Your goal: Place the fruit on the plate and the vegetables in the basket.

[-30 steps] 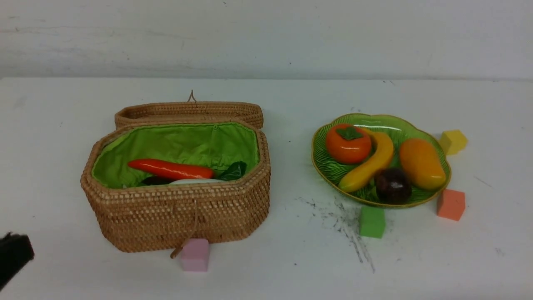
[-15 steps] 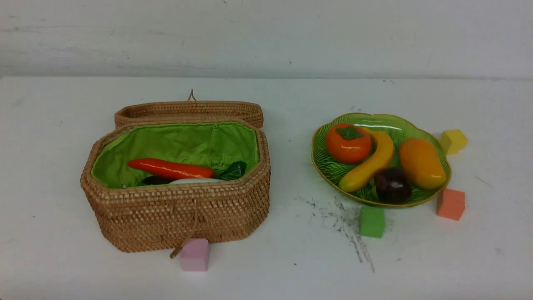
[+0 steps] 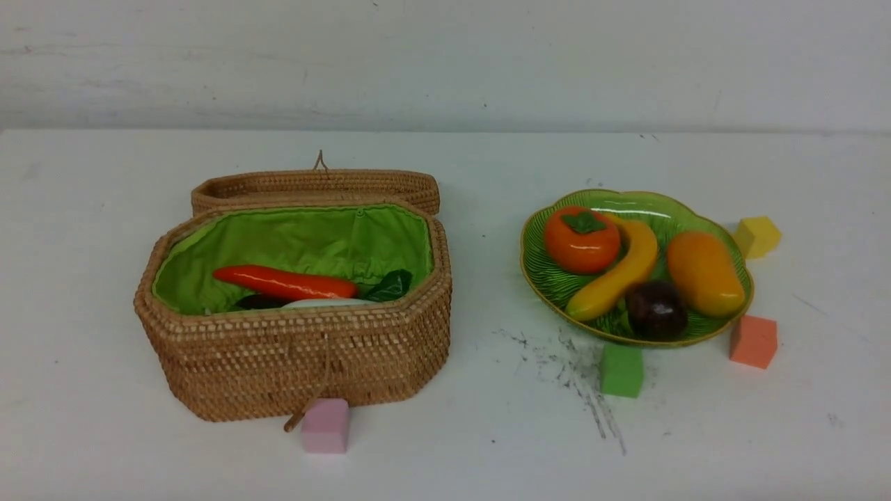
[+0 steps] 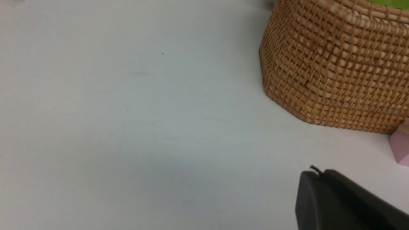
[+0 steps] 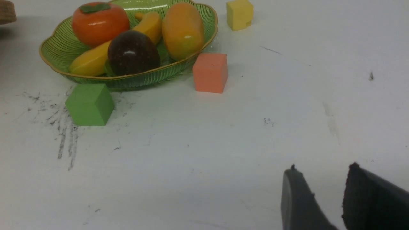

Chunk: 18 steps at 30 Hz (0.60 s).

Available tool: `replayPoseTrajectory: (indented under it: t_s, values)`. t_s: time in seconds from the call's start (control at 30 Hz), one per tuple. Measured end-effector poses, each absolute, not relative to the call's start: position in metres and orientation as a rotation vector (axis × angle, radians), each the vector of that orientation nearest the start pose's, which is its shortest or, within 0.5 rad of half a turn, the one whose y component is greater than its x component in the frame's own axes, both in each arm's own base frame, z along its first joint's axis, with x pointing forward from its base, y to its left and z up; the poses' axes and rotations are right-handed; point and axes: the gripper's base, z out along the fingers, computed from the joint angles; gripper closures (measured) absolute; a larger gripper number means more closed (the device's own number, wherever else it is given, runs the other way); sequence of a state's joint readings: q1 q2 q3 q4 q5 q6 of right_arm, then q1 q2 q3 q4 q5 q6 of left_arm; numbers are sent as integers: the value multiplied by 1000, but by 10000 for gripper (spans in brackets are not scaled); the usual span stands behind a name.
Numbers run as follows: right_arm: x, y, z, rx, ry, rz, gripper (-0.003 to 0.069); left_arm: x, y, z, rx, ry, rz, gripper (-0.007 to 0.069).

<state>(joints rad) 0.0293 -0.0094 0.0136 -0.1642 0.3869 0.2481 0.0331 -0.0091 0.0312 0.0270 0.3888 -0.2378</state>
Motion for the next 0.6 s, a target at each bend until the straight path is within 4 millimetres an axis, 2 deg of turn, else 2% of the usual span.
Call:
replayPoseTrajectory:
  t_s: [0.6]
  values:
    - [52,-4,175,105,1866,29,420,52,3,168,-240,1881,-113,625]
